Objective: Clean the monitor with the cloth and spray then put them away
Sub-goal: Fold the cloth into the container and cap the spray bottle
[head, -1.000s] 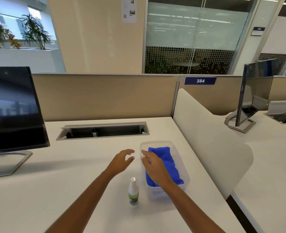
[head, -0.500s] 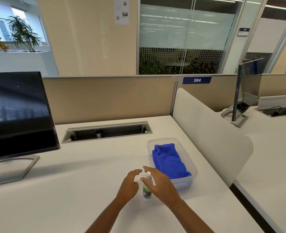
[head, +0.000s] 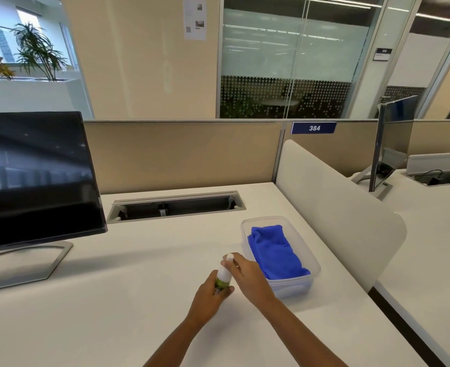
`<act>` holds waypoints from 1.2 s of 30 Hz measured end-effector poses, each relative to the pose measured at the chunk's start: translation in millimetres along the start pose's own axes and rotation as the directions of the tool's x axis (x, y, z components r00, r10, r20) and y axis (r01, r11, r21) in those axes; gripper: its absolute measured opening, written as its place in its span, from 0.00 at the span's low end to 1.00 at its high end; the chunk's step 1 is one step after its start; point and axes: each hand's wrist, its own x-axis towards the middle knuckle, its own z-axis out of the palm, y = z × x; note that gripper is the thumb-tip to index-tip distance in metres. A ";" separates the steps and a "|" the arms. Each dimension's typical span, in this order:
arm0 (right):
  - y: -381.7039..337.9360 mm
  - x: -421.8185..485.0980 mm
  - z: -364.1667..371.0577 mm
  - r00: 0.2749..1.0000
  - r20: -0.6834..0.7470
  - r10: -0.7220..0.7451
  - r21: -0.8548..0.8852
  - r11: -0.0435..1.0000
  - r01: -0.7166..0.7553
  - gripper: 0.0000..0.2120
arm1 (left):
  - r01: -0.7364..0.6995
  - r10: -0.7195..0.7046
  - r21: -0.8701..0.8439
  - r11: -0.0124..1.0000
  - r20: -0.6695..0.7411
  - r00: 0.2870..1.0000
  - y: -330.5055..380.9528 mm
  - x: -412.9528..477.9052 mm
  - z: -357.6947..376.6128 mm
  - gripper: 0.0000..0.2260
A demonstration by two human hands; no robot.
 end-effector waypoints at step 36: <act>-7.1 33.0 -23.0 0.995 -0.064 0.079 0.139 0.988 -0.069 0.10 | -0.059 0.083 0.246 0.967 -0.090 0.992 8.2 15.3 -57.0 0.06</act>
